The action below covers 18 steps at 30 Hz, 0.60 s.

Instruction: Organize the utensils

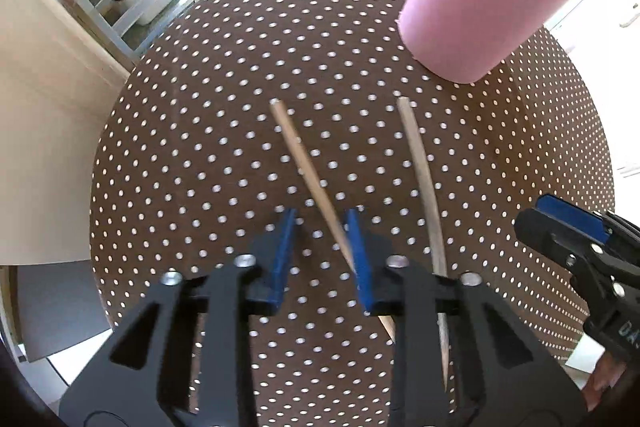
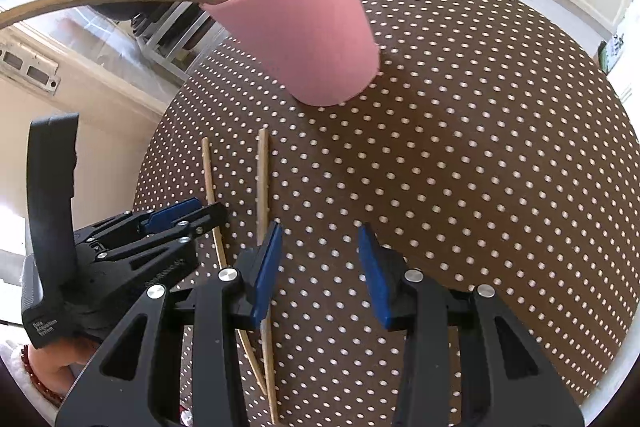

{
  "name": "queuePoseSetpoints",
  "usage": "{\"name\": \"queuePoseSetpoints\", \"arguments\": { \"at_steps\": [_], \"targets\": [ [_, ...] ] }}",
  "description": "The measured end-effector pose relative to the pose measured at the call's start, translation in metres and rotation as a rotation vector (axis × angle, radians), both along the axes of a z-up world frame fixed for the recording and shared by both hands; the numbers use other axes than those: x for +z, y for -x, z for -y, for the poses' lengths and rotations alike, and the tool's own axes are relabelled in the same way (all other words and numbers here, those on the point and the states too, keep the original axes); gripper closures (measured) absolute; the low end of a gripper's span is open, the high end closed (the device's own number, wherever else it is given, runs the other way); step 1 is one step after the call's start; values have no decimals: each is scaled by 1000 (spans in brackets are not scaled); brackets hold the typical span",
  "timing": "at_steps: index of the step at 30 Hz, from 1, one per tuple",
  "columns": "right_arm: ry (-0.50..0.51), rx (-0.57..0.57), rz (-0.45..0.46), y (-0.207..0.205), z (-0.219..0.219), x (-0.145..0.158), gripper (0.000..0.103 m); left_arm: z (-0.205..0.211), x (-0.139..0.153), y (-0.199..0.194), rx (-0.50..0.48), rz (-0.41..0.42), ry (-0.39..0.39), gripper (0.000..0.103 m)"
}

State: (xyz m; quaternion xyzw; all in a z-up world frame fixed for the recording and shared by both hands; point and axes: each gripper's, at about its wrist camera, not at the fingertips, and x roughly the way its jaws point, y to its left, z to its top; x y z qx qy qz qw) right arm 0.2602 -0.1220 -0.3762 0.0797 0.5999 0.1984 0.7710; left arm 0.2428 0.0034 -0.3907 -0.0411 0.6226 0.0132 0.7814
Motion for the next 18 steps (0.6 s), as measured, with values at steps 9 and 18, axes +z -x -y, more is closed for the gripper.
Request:
{"name": "queuePoseSetpoints", "arguments": {
  "at_steps": [9,18],
  "targets": [
    [27,104,-10,-13,-52,-10,66,-31,-9,6,37,-23,92,93],
    [180,173,5,-27,-102,-26,73,-46,-16,13,61,-32,115,94]
  ]
}}
